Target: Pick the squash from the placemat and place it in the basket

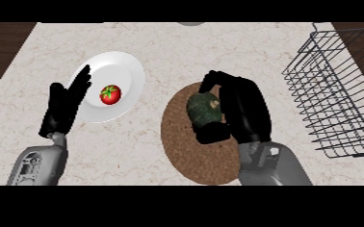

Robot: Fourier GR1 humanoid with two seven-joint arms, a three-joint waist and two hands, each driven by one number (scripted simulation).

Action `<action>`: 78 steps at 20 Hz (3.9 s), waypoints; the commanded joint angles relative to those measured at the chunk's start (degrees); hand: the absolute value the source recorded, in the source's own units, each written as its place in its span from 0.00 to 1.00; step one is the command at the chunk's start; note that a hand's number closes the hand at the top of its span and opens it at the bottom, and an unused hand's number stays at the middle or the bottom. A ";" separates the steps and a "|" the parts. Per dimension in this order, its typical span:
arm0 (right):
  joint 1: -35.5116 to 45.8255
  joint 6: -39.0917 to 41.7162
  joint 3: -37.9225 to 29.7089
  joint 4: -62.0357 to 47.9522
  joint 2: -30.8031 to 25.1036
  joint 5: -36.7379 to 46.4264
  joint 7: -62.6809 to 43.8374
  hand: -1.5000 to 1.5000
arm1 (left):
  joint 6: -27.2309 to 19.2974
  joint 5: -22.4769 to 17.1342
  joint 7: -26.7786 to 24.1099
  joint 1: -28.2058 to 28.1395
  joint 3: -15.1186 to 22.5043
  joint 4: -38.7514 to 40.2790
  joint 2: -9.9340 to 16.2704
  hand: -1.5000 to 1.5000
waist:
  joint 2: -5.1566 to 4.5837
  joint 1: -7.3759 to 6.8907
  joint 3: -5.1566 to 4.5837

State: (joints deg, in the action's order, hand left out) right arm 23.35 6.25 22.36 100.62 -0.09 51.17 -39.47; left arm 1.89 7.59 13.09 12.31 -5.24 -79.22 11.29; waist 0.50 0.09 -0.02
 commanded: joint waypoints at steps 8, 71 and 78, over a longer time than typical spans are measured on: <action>25.52 13.16 -10.26 18.27 0.08 -6.37 -29.38 1.00 | -2.13 1.75 -0.36 -0.53 1.53 -0.80 -2.28 0.50 | -0.12 -0.08 -0.05; 9.37 -3.90 -53.66 -24.84 -30.02 -15.61 24.50 0.00 | 0.46 1.39 -2.45 -0.92 -0.69 0.24 -0.85 0.50 | -0.58 -0.18 0.03; 2.82 0.00 -66.99 -25.70 -36.88 -24.63 23.04 0.00 | 1.54 -0.10 1.84 -1.43 -1.49 -3.11 -0.12 0.50 | -0.25 0.71 0.07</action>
State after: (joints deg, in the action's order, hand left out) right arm 30.52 5.77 -37.90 75.46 -34.68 30.64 -17.09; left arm 3.22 7.96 13.49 11.93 -6.63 -80.40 11.16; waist 0.10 0.36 -0.01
